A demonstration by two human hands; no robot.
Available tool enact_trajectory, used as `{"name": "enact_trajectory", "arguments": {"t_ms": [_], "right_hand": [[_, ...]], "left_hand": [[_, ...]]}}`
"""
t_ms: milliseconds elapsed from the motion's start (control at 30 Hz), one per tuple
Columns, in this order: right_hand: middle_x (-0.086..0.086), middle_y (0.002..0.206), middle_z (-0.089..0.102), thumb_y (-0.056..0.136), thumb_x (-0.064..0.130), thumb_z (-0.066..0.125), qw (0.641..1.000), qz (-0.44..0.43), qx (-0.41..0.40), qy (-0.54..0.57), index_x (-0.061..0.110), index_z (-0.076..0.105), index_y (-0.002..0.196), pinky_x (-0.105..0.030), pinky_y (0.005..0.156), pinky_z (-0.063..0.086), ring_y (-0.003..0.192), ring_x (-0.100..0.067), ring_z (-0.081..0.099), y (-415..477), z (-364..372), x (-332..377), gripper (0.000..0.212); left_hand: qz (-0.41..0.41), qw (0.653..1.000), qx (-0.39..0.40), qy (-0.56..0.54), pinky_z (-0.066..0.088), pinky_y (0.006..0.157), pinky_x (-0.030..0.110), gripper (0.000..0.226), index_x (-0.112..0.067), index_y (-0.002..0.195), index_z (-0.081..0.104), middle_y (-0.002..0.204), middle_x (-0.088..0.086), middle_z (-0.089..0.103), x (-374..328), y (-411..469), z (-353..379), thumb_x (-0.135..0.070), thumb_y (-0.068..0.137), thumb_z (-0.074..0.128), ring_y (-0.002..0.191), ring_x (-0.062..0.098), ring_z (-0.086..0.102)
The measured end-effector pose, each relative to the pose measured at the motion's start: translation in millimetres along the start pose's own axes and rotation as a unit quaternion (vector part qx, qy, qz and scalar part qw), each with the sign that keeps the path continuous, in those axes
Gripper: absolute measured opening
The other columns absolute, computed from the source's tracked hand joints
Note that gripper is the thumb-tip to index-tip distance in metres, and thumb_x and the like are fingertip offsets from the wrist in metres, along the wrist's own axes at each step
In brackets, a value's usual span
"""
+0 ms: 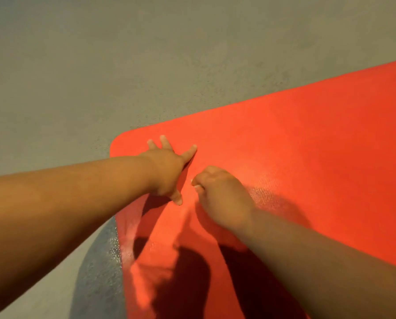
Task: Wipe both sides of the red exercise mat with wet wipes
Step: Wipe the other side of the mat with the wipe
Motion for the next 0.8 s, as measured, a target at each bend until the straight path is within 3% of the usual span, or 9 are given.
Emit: {"name": "enact_trajectory", "arguments": {"t_ms": [100,167,233,300,433,533,667,733,800], "right_hand": [[-0.014,0.103,0.063,0.09,0.012,0.054,0.991,0.108,-0.071,-0.03,0.01,0.07,0.101,-0.033,0.087,0.036,0.099,-0.032,0.058,1,-52,-74,0.02],[-0.019,0.103,0.064,0.088,0.01,0.055,0.958,0.235,-0.156,-0.055,0.008,0.072,0.1,-0.032,0.085,0.035,0.098,-0.035,0.059,-6,-95,-129,0.021],[-0.021,0.105,0.064,0.087,0.008,0.054,0.939,0.288,-0.18,-0.055,0.006,0.071,0.101,-0.032,0.085,0.036,0.099,-0.036,0.059,-5,-101,-142,0.023],[-0.017,0.109,0.063,0.088,0.008,0.052,0.961,0.248,-0.119,-0.039,0.009,0.07,0.107,-0.031,0.086,0.038,0.101,-0.033,0.058,5,-70,-109,0.025],[-0.011,0.103,0.059,0.091,0.011,0.05,0.999,-0.011,0.021,-0.022,0.01,0.068,0.105,-0.035,0.086,0.043,0.098,-0.031,0.057,4,-6,-14,0.023],[-0.012,0.109,0.06,0.091,0.013,0.052,0.995,0.091,-0.019,-0.025,0.011,0.069,0.108,-0.031,0.089,0.04,0.104,-0.03,0.057,12,-47,-82,0.024],[-0.018,0.106,0.068,0.085,0.008,0.054,0.923,0.326,-0.196,-0.047,0.01,0.072,0.101,-0.03,0.081,0.042,0.098,-0.031,0.063,-5,-129,-185,0.024],[-0.018,0.108,0.067,0.085,0.007,0.052,0.929,0.323,-0.174,-0.035,0.01,0.071,0.105,-0.032,0.083,0.044,0.1,-0.031,0.062,3,-114,-168,0.027],[-0.013,0.114,0.063,0.087,0.006,0.051,0.97,0.228,-0.081,-0.017,0.011,0.068,0.112,-0.029,0.09,0.038,0.106,-0.029,0.059,10,-70,-114,0.03]], "left_hand": [[-0.023,1.0,0.005,-0.005,0.026,0.109,0.055,0.138,-0.032,0.146,-0.025,0.147,0.043,-0.01,-3,4,0,-0.055,0.062,0.082,0.133,0.063,0.011],[-0.026,1.0,-0.003,-0.004,0.027,0.109,0.054,0.141,-0.031,0.147,-0.024,0.147,0.043,-0.007,-4,5,-1,-0.053,0.059,0.084,0.134,0.063,0.012],[-0.026,1.0,-0.005,-0.003,0.029,0.108,0.053,0.142,-0.031,0.147,-0.024,0.147,0.044,-0.006,-3,6,-1,-0.052,0.058,0.085,0.134,0.062,0.012],[-0.026,1.0,-0.001,-0.012,0.029,0.108,0.054,0.143,-0.032,0.147,-0.024,0.147,0.043,-0.008,-3,8,-1,-0.051,0.057,0.086,0.134,0.062,0.01],[-0.029,0.999,0.01,-0.02,0.027,0.109,0.055,0.146,-0.031,0.145,-0.027,0.146,0.043,-0.012,-2,8,-1,-0.05,0.056,0.086,0.134,0.063,0.007],[-0.031,0.999,0.014,-0.03,0.029,0.108,0.056,0.147,-0.035,0.144,-0.028,0.148,0.041,-0.014,-1,9,-1,-0.049,0.055,0.087,0.135,0.062,0.006],[-0.037,0.998,0.021,-0.038,0.03,0.107,0.056,0.148,-0.038,0.143,-0.029,0.148,0.039,-0.017,1,10,-1,-0.045,0.054,0.089,0.136,0.061,0.003],[-0.038,0.998,0.025,-0.048,0.029,0.107,0.056,0.149,-0.039,0.142,-0.03,0.148,0.039,-0.018,-1,10,-2,-0.043,0.053,0.09,0.136,0.061,0.002],[-0.041,0.998,0.024,-0.052,0.029,0.107,0.056,0.149,-0.041,0.141,-0.031,0.148,0.038,-0.019,-1,10,-3,-0.042,0.054,0.09,0.136,0.06,0.0]]}}
Point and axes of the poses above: each hand's wrist, its own y-axis towards the middle knuckle, its own z-axis out of the palm, x = y × z, the point moved 5 cm from there along y, towards the middle knuckle
